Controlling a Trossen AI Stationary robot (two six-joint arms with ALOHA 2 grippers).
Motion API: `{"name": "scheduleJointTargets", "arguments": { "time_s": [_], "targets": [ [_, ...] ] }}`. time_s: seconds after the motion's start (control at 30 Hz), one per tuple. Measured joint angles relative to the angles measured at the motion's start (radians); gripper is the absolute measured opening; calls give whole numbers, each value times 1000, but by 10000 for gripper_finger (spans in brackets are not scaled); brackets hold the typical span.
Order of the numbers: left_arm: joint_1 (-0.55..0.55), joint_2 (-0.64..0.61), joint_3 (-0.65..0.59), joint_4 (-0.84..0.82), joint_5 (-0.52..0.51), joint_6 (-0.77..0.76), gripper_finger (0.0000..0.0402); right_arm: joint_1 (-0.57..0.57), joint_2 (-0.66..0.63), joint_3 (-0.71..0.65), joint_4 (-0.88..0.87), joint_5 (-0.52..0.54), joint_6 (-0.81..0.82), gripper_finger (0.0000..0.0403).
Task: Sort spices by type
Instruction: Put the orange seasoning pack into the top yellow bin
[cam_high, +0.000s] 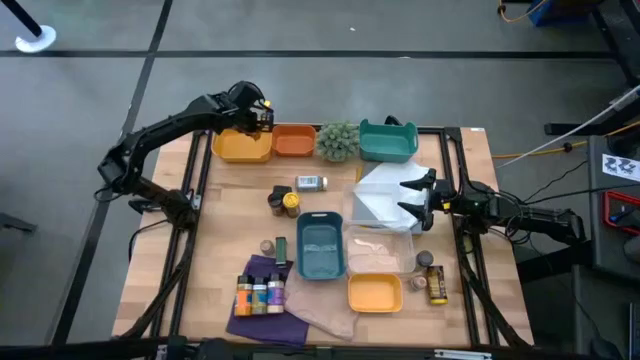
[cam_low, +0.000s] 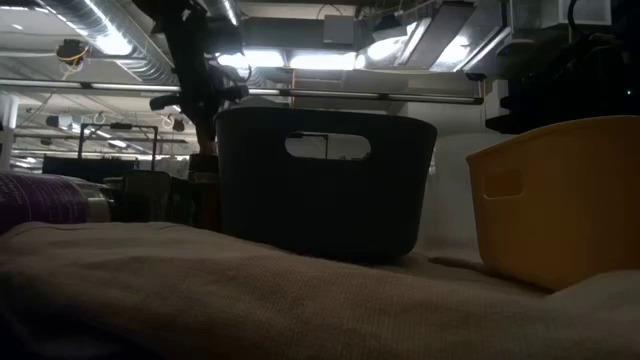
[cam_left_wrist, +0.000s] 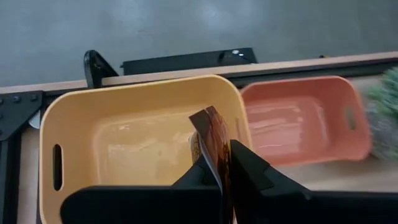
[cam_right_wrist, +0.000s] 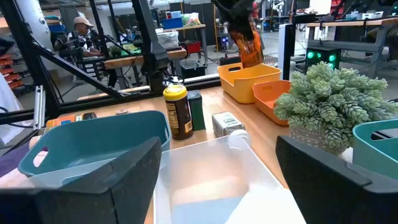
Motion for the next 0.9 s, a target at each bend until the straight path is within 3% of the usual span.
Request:
{"name": "scheduleJointTargets", "arguments": {
  "time_s": [0.5,0.9],
  "targets": [
    [26,254,-1,132,10,15,2,0,0,0,0,0,0,317],
    [26,287,-1,151,14,74,3,0,0,0,0,0,0,317]
  ]
}}
